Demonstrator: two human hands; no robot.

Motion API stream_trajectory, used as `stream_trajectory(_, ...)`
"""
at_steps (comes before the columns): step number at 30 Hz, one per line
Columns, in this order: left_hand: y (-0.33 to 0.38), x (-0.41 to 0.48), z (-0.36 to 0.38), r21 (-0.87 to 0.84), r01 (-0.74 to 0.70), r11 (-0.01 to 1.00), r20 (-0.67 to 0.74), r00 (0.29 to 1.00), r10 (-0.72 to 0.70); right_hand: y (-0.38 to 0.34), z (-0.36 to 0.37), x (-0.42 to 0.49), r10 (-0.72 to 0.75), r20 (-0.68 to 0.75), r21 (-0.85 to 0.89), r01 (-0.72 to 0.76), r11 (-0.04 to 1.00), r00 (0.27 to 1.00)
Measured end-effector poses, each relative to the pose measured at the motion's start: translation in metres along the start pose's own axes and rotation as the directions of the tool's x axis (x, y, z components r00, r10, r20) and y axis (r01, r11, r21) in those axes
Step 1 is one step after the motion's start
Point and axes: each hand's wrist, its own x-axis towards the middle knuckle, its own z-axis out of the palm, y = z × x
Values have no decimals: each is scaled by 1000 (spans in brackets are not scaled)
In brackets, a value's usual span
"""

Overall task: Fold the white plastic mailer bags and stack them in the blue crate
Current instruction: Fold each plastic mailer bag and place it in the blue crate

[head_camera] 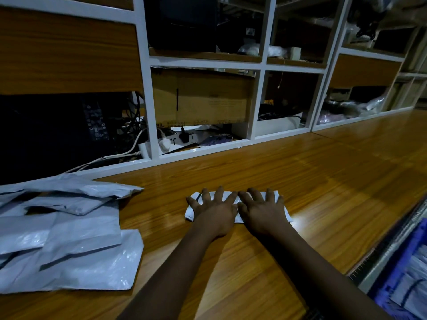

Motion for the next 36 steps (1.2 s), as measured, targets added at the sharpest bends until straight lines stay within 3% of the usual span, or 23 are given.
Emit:
stream_trajectory(14, -2, 6, 0, 27, -24, 999, 6, 1000, 23, 1, 2, 2, -15, 55, -55, 19, 998, 998)
stream_trajectory(24, -7, 30, -3, 21, -28, 999, -6, 1000, 28, 7, 1, 23, 68, 52, 47, -71, 996, 996)
stream_trajectory(33, -13, 53, 1, 47, -50, 998, -75, 996, 53, 10, 1, 42, 81, 72, 47, -84, 995, 994)
stream_trajectory(36, -11, 51, 2, 44, -48, 998, -192, 980, 56, 9, -2, 39, 60, 15, 80, -61, 995, 998)
